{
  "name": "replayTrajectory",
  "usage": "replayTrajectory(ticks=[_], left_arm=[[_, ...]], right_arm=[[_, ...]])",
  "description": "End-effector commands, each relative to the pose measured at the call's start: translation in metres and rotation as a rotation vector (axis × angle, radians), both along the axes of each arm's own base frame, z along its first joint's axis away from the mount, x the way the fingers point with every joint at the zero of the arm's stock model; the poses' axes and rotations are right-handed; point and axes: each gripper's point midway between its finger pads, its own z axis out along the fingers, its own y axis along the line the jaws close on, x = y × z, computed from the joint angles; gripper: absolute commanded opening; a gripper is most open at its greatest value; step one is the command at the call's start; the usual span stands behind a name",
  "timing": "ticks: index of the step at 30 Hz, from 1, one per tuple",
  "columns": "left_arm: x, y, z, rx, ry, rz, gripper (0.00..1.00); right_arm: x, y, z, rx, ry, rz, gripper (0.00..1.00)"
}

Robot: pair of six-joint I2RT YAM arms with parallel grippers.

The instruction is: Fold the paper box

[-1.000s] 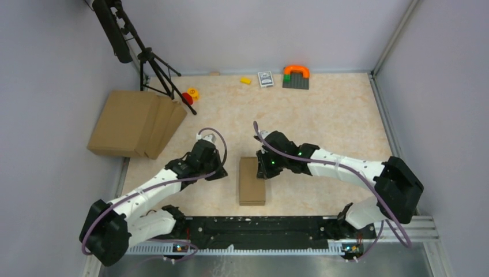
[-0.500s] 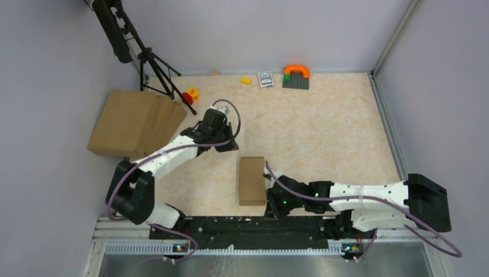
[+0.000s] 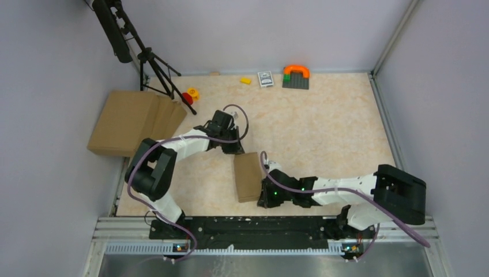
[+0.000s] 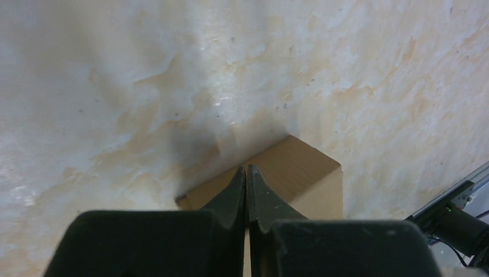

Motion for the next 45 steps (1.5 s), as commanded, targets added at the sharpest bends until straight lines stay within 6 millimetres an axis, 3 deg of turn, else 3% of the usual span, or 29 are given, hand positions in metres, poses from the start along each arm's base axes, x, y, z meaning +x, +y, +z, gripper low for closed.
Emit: replayTrajectory(ticks=[1, 7, 11, 14, 17, 19, 21, 22, 24, 26, 30, 34, 40, 45], left_arm=[[-0.015, 0.010, 0.005, -0.018, -0.025, -0.024, 0.00], [-0.058, 0.043, 0.009, -0.047, -0.056, 0.135, 0.00], [-0.070, 0.057, 0.015, -0.030, -0.066, 0.167, 0.01], [-0.071, 0.064, 0.021, 0.000, -0.070, 0.188, 0.09], [-0.073, 0.060, 0.032, -0.045, -0.082, 0.194, 0.17], [-0.077, 0.059, 0.036, -0.072, -0.079, 0.204, 0.24], [-0.082, 0.058, 0.039, -0.102, -0.063, 0.217, 0.32], [-0.084, 0.056, 0.040, -0.122, -0.060, 0.217, 0.39], [-0.090, 0.050, 0.046, -0.189, -0.066, 0.202, 0.54], [-0.095, 0.042, 0.049, -0.257, -0.065, 0.185, 0.62], [-0.100, 0.037, 0.040, -0.254, -0.022, 0.184, 0.63], [-0.111, 0.028, 0.027, -0.243, 0.052, 0.149, 0.70], [-0.118, 0.021, 0.009, -0.259, 0.098, 0.145, 0.72], [-0.116, 0.014, -0.006, -0.280, 0.140, 0.154, 0.81]], right_arm=[[0.058, -0.006, 0.030, 0.095, -0.076, -0.131, 0.00], [0.126, -0.090, 0.033, -0.065, -0.177, -0.263, 0.00], [0.140, -0.104, 0.051, -0.080, -0.235, -0.270, 0.01], [0.138, -0.112, 0.057, -0.082, -0.242, -0.292, 0.03], [0.132, -0.117, 0.059, -0.061, -0.223, -0.300, 0.04], [0.129, -0.121, 0.061, -0.052, -0.221, -0.307, 0.20], [0.130, -0.122, 0.066, -0.031, -0.224, -0.310, 0.45], [0.130, -0.120, 0.069, -0.007, -0.218, -0.302, 0.53], [0.131, -0.115, 0.071, 0.047, -0.198, -0.292, 0.63], [0.128, -0.103, 0.072, 0.127, -0.161, -0.254, 0.70], [0.129, -0.091, 0.063, 0.178, -0.098, -0.225, 0.76], [0.129, -0.088, 0.051, 0.184, -0.072, -0.217, 0.86], [0.131, -0.090, 0.030, 0.168, -0.036, -0.237, 0.84], [0.128, -0.088, 0.002, 0.150, 0.003, -0.225, 0.83]])
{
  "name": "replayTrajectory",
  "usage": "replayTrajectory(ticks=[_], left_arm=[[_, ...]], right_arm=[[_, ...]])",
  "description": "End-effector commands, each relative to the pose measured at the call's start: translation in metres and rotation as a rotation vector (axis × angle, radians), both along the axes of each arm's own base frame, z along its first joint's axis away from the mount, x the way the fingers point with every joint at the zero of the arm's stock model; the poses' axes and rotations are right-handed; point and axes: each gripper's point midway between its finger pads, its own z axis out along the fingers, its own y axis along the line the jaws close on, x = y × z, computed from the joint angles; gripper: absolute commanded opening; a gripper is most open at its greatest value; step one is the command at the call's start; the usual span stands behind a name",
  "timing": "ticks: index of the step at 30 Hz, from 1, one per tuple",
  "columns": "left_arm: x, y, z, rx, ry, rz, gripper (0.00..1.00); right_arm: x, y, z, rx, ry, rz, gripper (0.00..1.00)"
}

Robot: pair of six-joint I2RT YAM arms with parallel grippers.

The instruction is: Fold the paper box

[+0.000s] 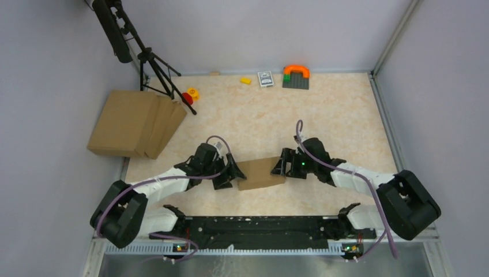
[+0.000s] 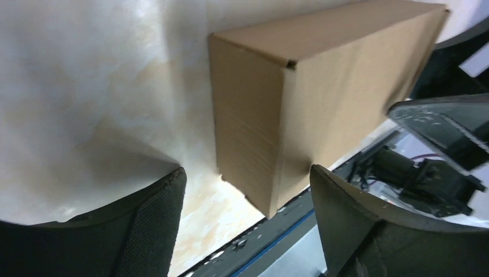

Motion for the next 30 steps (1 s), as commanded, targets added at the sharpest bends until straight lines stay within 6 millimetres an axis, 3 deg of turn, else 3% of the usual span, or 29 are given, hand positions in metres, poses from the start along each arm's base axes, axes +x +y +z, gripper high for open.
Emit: replayTrajectory(ticks=[1, 7, 13, 20, 23, 30], left_arm=[[0.009, -0.016, 0.000, -0.082, -0.016, -0.003, 0.81], [0.016, -0.028, 0.010, -0.191, -0.087, -0.010, 0.78], [0.021, -0.033, 0.044, -0.277, -0.171, -0.015, 0.75], [0.023, -0.028, 0.090, -0.346, -0.294, 0.011, 0.58], [0.023, -0.023, 0.105, -0.362, -0.341, 0.037, 0.57], [0.020, -0.032, 0.107, -0.428, -0.312, 0.011, 0.59]], right_arm=[[0.006, 0.007, -0.010, 0.053, -0.017, 0.007, 0.83], [0.009, 0.017, 0.001, 0.122, -0.027, 0.006, 0.68], [0.009, 0.017, 0.009, 0.180, -0.021, -0.010, 0.64], [0.015, 0.017, 0.028, 0.235, -0.040, -0.018, 0.61], [0.016, 0.017, 0.036, 0.254, -0.048, -0.017, 0.61], [0.015, 0.019, 0.042, 0.298, -0.049, -0.016, 0.57]])
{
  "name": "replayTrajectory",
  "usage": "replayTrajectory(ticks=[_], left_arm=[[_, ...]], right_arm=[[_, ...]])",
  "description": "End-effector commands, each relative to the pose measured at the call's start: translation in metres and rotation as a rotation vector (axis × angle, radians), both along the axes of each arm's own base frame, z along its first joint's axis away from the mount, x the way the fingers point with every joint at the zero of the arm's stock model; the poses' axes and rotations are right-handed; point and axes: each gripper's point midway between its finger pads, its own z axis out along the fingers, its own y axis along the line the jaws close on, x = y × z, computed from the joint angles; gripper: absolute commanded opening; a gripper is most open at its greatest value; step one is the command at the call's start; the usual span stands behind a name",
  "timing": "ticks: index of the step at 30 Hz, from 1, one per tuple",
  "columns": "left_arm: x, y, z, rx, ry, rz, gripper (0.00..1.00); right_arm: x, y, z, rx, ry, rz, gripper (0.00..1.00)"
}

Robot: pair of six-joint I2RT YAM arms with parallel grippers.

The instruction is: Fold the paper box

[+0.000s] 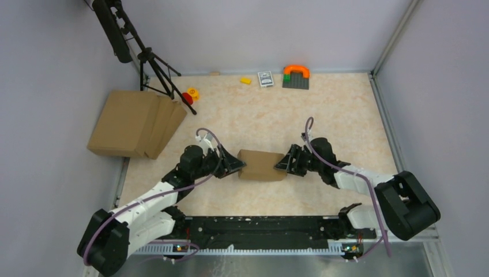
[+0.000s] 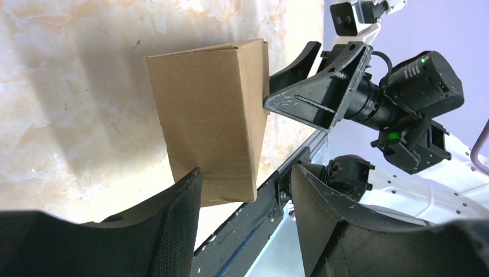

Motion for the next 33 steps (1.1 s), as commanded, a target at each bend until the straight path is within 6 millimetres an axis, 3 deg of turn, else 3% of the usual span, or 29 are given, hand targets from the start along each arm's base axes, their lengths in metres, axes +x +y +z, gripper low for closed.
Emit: replayTrajectory(ticks=[1, 6, 11, 14, 18, 23, 33], left_arm=[[-0.001, -0.015, 0.013, -0.080, -0.006, -0.066, 0.59], [0.005, -0.005, -0.021, 0.081, 0.088, -0.019, 0.58], [0.010, 0.023, -0.061, 0.331, 0.164, 0.049, 0.51], [0.013, 0.032, -0.062, 0.380, 0.149, 0.077, 0.47], [0.015, 0.032, -0.057, 0.393, 0.133, 0.073, 0.37], [0.014, 0.021, -0.056, 0.385, 0.149, 0.026, 0.40], [0.014, 0.007, -0.059, 0.378, 0.153, -0.008, 0.37]], right_arm=[[-0.003, 0.011, 0.023, 0.099, -0.041, 0.046, 0.56], [0.001, -0.001, 0.010, -0.003, -0.047, 0.016, 0.47], [0.006, -0.015, 0.004, -0.124, -0.070, 0.010, 0.54], [0.011, -0.025, 0.007, -0.198, -0.101, -0.014, 0.53], [0.009, -0.027, 0.008, -0.240, -0.106, -0.004, 0.41], [0.010, -0.023, 0.013, -0.261, -0.126, 0.000, 0.38], [0.010, -0.022, 0.015, -0.285, -0.130, 0.006, 0.16]])
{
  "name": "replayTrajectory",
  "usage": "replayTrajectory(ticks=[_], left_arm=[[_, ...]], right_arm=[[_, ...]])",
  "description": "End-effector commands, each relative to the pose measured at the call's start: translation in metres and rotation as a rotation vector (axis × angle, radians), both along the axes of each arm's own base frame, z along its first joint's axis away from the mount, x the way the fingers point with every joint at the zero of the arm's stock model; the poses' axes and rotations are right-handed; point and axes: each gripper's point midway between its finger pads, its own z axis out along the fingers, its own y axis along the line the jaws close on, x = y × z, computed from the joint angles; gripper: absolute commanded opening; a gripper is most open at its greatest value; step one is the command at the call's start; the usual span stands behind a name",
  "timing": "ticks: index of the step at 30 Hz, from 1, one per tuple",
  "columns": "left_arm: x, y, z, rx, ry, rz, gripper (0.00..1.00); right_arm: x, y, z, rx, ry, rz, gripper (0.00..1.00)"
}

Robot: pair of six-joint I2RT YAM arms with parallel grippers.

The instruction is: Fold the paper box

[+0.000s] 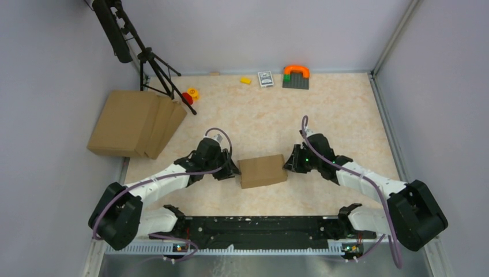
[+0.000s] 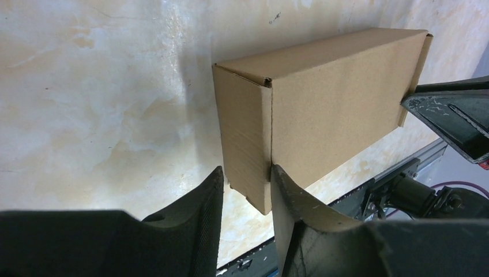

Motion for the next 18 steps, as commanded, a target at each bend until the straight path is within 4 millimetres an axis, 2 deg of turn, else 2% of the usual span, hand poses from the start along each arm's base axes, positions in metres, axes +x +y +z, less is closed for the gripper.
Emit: replayTrajectory(ticks=[1, 3, 4, 7, 10, 13, 18], left_arm=[[0.010, -0.011, 0.015, -0.034, -0.053, -0.018, 0.37], [0.010, -0.012, 0.014, -0.030, -0.049, -0.024, 0.36], [0.010, -0.012, 0.013, -0.026, -0.046, -0.026, 0.31], [0.009, -0.014, 0.010, -0.021, -0.029, -0.036, 0.01], [0.010, -0.014, 0.014, -0.015, -0.030, -0.034, 0.00], [0.014, -0.007, 0.025, 0.023, -0.050, -0.020, 0.00], [0.019, 0.012, 0.043, 0.136, -0.058, 0.008, 0.00]], right_arm=[[0.006, 0.003, 0.015, -0.007, -0.049, 0.004, 0.15], [0.006, 0.005, 0.017, -0.004, -0.051, 0.007, 0.12], [0.006, 0.005, 0.017, -0.003, -0.051, 0.008, 0.12], [0.005, 0.009, 0.021, 0.006, -0.056, 0.014, 0.05], [0.005, 0.015, 0.027, 0.015, -0.066, 0.030, 0.00], [0.009, 0.020, 0.035, 0.021, -0.078, 0.036, 0.00], [0.027, 0.035, 0.067, 0.057, -0.130, 0.057, 0.00]])
